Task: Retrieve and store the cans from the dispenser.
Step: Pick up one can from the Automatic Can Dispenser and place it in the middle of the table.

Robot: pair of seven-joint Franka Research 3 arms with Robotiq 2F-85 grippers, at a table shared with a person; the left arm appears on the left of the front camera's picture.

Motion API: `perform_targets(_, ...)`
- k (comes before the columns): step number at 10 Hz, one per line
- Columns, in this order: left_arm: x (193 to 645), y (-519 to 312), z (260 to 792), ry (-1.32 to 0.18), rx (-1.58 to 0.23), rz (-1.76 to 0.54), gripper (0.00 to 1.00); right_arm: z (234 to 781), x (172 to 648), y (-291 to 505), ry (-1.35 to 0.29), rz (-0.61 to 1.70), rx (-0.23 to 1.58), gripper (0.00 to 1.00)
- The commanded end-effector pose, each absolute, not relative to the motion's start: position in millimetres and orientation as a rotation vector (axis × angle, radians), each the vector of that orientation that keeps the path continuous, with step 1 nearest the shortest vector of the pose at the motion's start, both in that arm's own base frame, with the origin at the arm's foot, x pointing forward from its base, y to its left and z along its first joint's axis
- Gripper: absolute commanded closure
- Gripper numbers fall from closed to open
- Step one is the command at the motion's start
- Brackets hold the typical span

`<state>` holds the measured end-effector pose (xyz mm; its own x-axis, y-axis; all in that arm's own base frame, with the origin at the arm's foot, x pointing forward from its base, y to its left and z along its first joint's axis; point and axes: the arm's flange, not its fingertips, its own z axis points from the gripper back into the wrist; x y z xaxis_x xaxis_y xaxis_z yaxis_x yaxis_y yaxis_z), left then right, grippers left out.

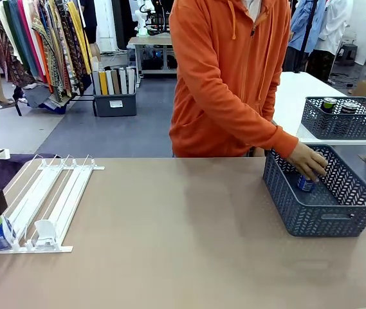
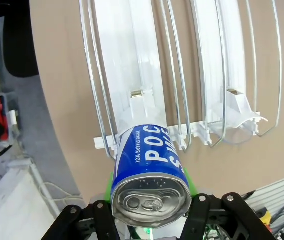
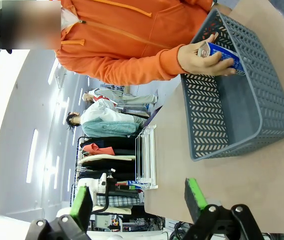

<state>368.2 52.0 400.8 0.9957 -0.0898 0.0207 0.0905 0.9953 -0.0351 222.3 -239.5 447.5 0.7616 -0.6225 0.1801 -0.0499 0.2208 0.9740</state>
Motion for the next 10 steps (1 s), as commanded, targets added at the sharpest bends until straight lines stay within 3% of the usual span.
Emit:
perform_targets(1, 344, 52, 397, -0.043, 0.007, -0.061, 1.00, 450, 221, -241, -0.633, -0.422, 1.310, 0.00)
perform_targets(6, 317, 53, 527, -0.272, -0.028, -0.031, 1.00, 450, 221, -241, -0.633, -0.422, 1.310, 0.00)
perform_targets(10, 255, 56, 622, -0.437, -0.295, 0.118, 1.00, 450, 221, -241, -0.633, -0.422, 1.310, 0.00)
